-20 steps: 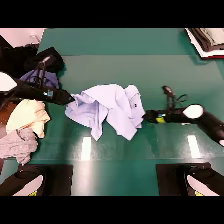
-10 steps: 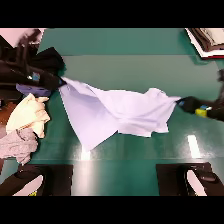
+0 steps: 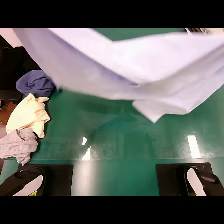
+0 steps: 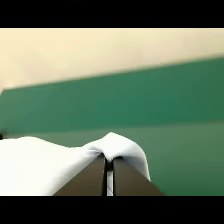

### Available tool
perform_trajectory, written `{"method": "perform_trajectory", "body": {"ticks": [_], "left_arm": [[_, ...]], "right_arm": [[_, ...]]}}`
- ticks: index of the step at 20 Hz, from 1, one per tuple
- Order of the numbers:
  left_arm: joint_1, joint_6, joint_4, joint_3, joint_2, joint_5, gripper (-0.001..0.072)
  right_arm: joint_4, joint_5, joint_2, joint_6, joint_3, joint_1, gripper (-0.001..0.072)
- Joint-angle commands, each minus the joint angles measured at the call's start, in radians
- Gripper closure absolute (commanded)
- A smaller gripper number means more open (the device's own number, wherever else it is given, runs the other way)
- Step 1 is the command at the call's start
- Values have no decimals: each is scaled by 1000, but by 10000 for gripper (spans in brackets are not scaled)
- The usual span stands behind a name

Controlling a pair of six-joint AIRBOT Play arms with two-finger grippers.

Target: Fold the shirts.

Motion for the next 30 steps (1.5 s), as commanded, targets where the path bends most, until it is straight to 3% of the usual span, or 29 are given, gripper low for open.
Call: {"method": "perform_trajectory", "body": {"ticks": [1,7,9,11,15,19,24,25,26,27,28,30], "left_arm": [[0,-13,10,127,43,-15,685],[0,-27,11,121,154,21,685],[0,-46,17,77,151,16,685],[0,-78,19,-74,141,21,685],[0,-77,20,-444,1,48,684],[0,-77,18,-607,-278,188,684],[0,-89,-64,-606,-510,315,676],[0,-103,-63,-606,-517,333,459],[5,-117,-61,-604,-517,341,183],[18,-126,-52,-590,-517,319,118],[36,-125,-47,-570,-516,268,118],[100,-121,-44,-523,-514,104,119]], "right_arm": [[-3,77,-65,-6,276,-9,695],[-5,215,-185,2,632,-9,696],[-4,303,-238,58,693,-9,697],[-2,412,-296,112,669,-9,697],[-2,560,-427,156,392,-8,697],[-2,486,-574,112,82,-8,696],[7,201,-672,29,-108,-9,695],[6,158,-679,28,-115,-9,693],[6,145,-687,28,-110,-9,680],[6,146,-693,28,-97,-9,511],[3,154,-694,28,-78,-13,330],[6,206,-675,11,-46,-42,324]]}}
